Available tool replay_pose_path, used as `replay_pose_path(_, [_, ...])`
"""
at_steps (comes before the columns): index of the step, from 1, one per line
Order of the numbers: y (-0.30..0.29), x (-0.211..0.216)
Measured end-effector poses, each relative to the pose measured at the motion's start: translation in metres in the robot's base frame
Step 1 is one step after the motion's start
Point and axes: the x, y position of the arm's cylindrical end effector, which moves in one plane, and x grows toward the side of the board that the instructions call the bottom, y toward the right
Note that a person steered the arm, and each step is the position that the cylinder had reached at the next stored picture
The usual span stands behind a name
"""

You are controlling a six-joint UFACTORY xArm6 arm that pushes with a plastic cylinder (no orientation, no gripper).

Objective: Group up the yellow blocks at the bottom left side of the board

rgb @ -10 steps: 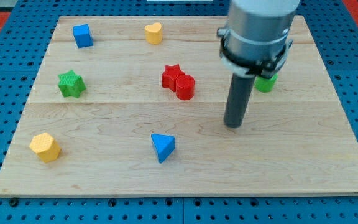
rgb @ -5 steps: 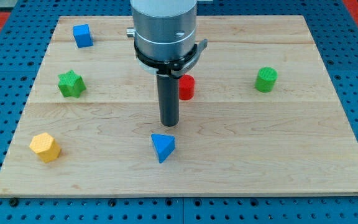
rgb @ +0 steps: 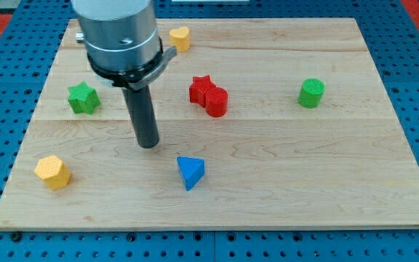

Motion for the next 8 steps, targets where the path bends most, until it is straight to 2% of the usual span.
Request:
replay_pose_path(1, [-0.010, -0.007])
replay_pose_path(2, [0.019, -0.058])
replay_pose_path(3, [0.011, -0.100])
replay_pose_path(5, [0.150, -0.229])
replay_pose_path(6, [0.119, -0.267])
replay_pose_path(7, [0.059, -0.252])
replay_pose_path(8, [0.030, -0.203])
